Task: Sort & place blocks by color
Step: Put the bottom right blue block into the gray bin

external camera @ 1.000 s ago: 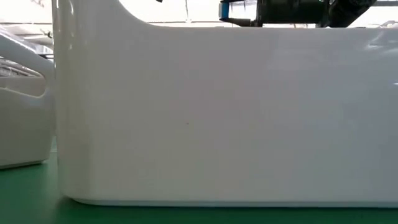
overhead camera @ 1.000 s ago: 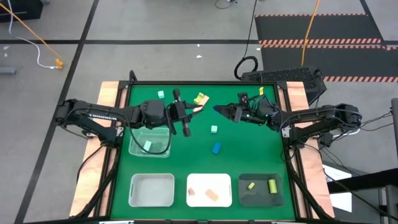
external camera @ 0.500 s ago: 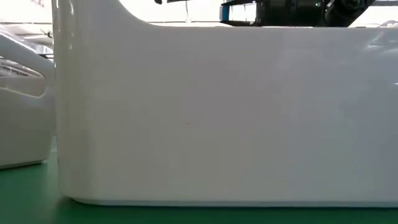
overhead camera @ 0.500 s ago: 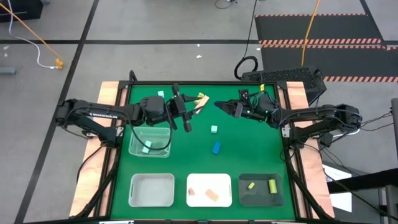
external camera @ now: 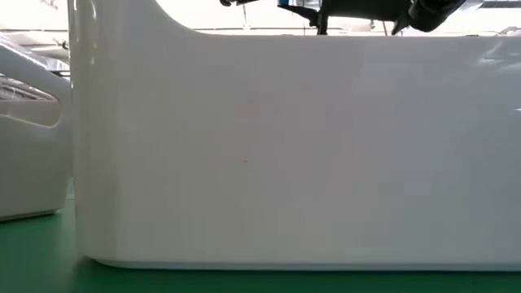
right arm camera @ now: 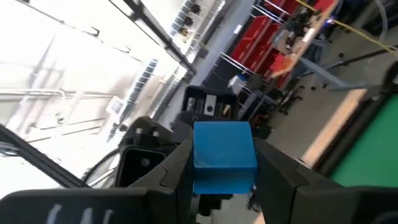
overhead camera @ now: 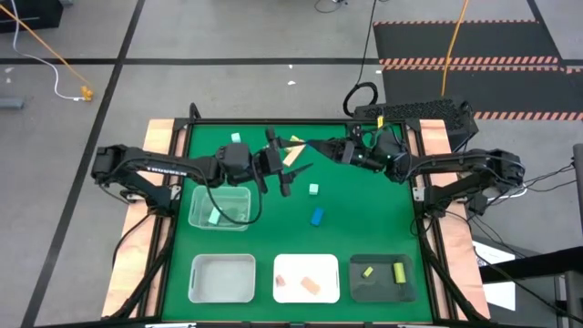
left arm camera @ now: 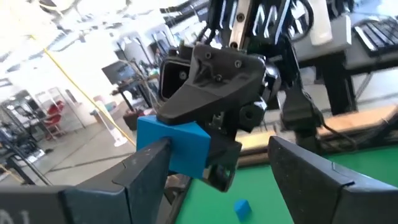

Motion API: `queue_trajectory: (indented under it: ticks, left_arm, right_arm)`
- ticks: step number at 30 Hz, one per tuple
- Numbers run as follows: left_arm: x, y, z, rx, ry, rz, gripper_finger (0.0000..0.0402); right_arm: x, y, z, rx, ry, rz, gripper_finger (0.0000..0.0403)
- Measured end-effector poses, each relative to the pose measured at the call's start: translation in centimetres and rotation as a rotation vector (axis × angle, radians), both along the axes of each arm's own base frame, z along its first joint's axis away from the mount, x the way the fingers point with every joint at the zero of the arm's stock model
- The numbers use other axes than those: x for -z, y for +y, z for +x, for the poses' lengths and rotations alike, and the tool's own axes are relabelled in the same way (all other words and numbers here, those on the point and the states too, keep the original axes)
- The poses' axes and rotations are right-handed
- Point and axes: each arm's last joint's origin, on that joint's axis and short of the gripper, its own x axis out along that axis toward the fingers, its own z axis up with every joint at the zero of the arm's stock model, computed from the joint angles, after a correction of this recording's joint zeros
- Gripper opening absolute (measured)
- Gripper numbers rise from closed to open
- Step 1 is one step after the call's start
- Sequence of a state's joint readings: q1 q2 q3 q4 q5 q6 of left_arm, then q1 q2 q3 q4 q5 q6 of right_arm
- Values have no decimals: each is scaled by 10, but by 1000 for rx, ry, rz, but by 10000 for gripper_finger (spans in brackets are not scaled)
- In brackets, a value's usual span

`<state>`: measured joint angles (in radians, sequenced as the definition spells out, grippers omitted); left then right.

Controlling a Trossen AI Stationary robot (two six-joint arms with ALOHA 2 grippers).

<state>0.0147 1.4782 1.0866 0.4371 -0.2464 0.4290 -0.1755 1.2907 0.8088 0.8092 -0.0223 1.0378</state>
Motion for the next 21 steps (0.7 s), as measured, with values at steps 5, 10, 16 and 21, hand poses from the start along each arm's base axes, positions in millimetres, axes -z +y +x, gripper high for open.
queue_trajectory:
  ticks: [5,10,16,21]
  left_arm:
    - [-1,1,0,-65,-7,19,271]
    - [-3,4,0,-116,-24,38,271]
    - [-3,4,0,-118,-1,97,271]
    - [2,3,0,-63,41,96,271]
  right_arm:
    - [3,1,4,3,7,12,115]
    - [6,3,6,-23,21,19,115]
    - [5,5,6,-35,17,26,115]
    - [3,5,5,-39,1,24,115]
